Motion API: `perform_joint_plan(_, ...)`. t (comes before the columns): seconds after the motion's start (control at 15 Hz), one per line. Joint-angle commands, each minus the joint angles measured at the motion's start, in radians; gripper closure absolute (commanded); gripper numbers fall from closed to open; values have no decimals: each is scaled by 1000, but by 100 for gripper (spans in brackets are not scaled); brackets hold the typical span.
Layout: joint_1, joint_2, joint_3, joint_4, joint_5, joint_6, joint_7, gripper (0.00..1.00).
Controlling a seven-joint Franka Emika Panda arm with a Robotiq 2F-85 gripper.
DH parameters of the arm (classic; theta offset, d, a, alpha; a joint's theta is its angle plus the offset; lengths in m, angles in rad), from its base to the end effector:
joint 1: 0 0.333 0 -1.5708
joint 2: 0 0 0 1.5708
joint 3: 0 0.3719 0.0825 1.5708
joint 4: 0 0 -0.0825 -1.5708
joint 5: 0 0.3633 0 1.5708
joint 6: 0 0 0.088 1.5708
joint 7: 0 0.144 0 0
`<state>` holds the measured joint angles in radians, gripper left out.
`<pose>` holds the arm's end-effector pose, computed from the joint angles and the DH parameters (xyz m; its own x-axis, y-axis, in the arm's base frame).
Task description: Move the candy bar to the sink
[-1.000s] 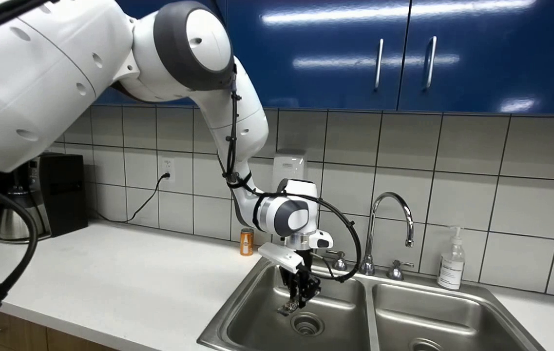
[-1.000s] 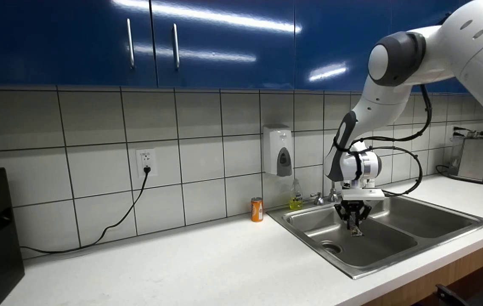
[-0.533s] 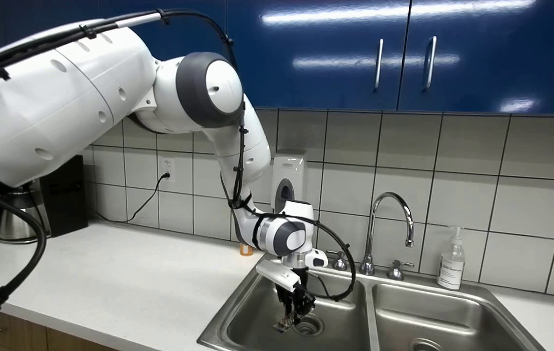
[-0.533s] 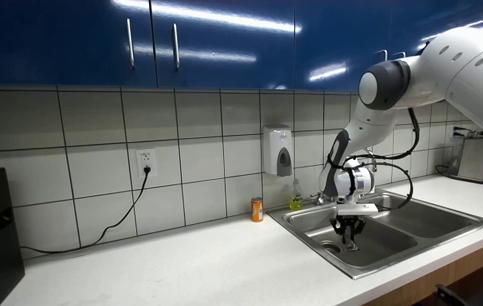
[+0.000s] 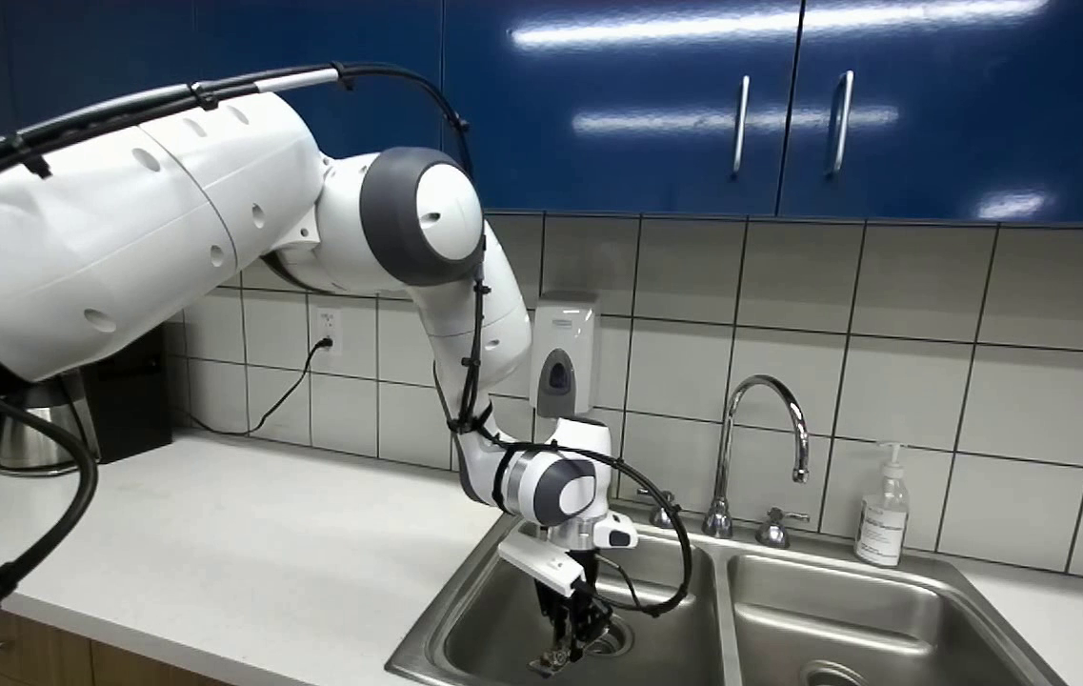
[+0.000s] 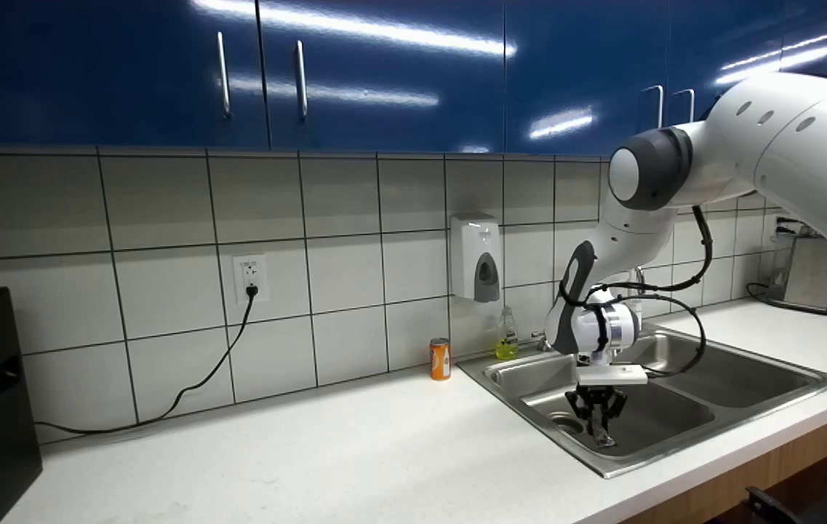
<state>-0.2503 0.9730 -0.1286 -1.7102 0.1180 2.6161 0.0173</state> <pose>0.6232 -0.2421 0.0395 0.8996 -0.4333 -0.0538 -0.4307 -0.9009 0.0540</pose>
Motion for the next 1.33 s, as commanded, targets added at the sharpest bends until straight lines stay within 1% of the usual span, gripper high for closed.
perform_joint_plan(0.0, -18, 23, 13, 39, -6, -39, -15, 92)
perform_joint_plan(1.27, -8, 72, 6, 55, -13, -57, -10, 92)
